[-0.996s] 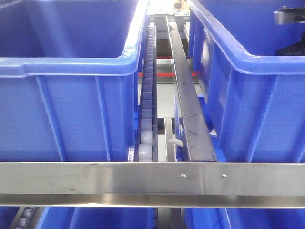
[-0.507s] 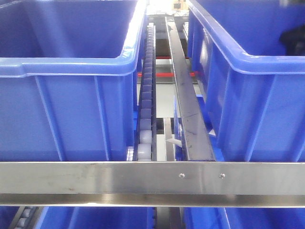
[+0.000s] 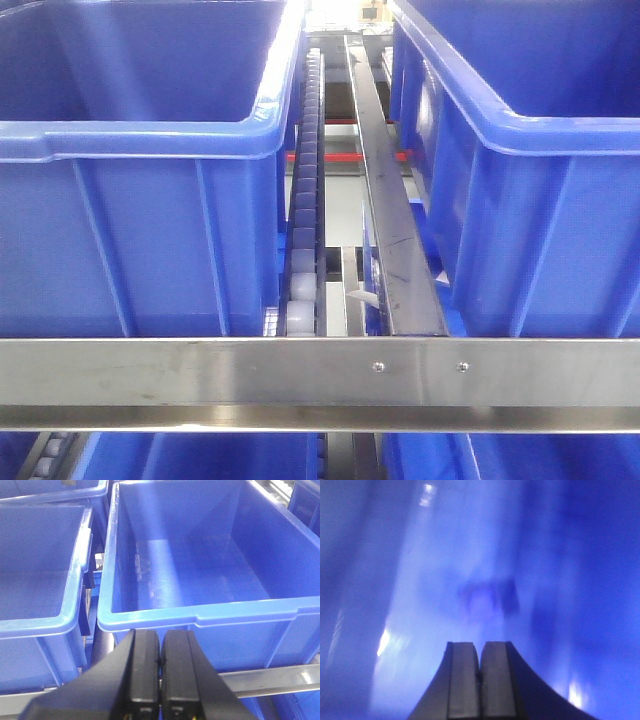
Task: Pick and sort blue part to right shelf
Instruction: 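Lower the right gripper into the bin nearest the right arm and release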
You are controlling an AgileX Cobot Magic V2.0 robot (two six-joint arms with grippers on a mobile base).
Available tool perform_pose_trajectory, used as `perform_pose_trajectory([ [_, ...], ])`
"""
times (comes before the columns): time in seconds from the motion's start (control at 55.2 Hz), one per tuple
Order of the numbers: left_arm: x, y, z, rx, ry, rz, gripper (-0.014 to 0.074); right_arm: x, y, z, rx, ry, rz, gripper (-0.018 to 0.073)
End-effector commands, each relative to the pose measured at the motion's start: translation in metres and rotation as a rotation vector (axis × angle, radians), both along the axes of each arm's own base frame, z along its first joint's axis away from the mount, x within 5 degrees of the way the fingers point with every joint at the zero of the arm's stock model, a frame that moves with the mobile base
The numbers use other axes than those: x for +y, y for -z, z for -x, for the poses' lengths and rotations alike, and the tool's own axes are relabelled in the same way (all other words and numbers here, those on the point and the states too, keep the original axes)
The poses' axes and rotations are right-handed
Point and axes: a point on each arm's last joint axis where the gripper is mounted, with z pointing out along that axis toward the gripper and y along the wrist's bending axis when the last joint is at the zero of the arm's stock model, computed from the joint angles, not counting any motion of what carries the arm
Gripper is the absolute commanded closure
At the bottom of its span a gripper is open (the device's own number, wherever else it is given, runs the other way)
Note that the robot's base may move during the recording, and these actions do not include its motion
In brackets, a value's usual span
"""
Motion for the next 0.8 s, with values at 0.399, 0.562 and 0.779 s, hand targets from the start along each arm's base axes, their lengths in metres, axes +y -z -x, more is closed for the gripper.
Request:
perform_pose_trajectory([
  [0.399, -0.002, -0.006, -0.005, -0.153, 0.009, -0.003, 0.0472, 0.003, 0.045, 0.175, -0.482, 0.023, -0.027, 0.0496],
  [0.562, -0.002, -0.004, -0.006, -0.145, 0.01, -0.005, 0.0472, 0.006, 0.056, 0.216, -0.642, 0.017, -0.068, 0.0496],
  [0.779, -0.002, -0.004, -0.006, -0.143, 0.009, -0.005, 0.0472, 0.009, 0.052, 0.25, -0.824, 0.002, -0.117, 0.0496],
])
